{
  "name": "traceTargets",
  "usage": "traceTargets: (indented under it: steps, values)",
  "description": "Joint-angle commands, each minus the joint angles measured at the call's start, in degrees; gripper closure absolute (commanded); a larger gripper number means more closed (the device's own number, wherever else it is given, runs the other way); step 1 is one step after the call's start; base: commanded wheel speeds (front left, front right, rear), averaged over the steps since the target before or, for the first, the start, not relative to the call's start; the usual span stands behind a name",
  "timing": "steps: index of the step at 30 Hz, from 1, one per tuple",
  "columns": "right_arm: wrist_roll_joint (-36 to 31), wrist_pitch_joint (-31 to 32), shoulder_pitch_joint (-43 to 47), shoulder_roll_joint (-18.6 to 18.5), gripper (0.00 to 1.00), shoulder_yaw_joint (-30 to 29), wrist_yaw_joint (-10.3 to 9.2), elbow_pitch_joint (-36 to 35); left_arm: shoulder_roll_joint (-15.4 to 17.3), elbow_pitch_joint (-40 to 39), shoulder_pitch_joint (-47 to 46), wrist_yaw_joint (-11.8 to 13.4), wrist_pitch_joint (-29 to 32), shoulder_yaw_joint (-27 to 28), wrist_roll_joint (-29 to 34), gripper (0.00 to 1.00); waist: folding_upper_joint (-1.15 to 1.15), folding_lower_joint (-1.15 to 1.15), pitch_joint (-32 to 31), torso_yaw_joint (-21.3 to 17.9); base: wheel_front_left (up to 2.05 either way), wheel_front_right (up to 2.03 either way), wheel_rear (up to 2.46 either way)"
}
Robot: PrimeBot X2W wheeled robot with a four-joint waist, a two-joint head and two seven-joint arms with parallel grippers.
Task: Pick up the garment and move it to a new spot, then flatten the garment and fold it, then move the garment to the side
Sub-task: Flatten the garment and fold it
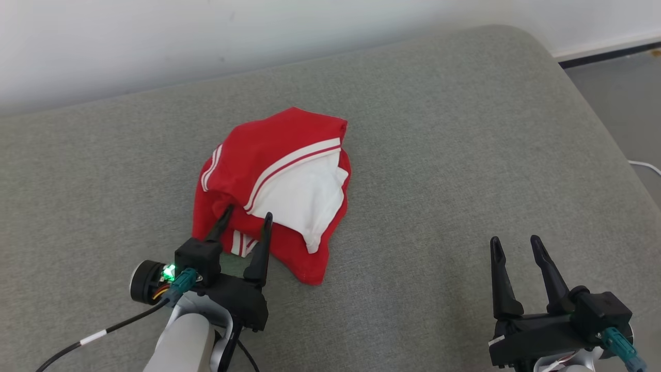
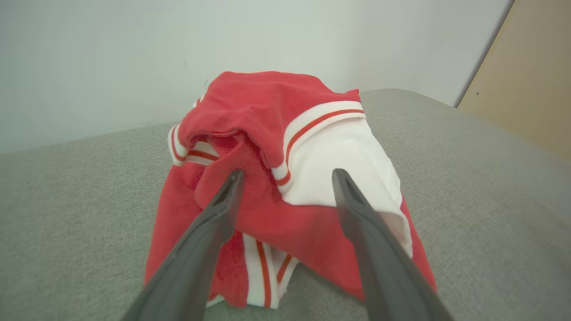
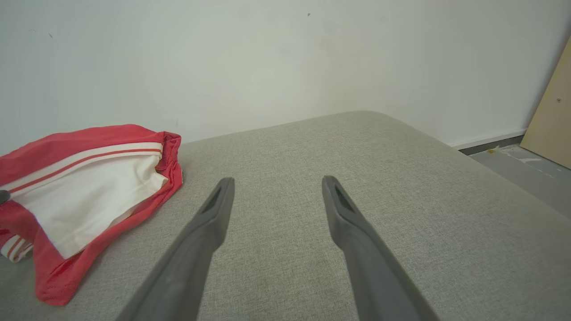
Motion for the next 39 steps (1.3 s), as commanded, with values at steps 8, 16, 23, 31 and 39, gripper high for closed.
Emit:
traceTargets:
  steps: [8, 16, 23, 31, 39]
  values:
    - [0.4, -0.7, -1.6, -0.1, 0.0, 0.5, 0.18, 1.3, 0.1, 5.2, -4.2, -0.4, -0.2, -0.8, -0.1, 0.0, -0.01, -0.01, 0.8, -1.6, 0.0, 0.0, 0.0]
    - [-0.4, -1.0, -0.7, 0.0, 0.0, -0.6, 0.18, 1.9, -0.4, 3.9, -6.7, -0.3, -0.2, -0.7, -0.6, 1.0, -0.01, -0.01, -1.0, 0.1, 0.0, 0.0, 0.0]
    - [-0.7, -1.0, 1.0, -0.1, 0.0, -1.6, 0.18, 1.9, -1.2, -5.7, -2.9, -0.3, -0.2, -3.0, -1.7, 1.0, -0.01, -0.01, -4.2, 6.3, 0.0, 0.0, 0.0]
    - [-0.6, -0.9, 2.8, -0.1, 0.0, -2.1, 0.18, 2.1, 1.7, -14.4, 6.2, 0.6, 0.6, -3.2, -3.1, 1.0, -0.01, -0.01, -7.3, 14.1, 0.0, 0.0, 0.0]
    - [-0.8, -0.2, 4.2, -0.1, 0.0, -2.2, 0.18, 1.7, 7.7, -22.3, 19.6, 4.6, 3.8, 3.0, -6.7, 1.0, -0.01, -0.01, -9.0, 17.1, 0.0, 0.0, 0.0]
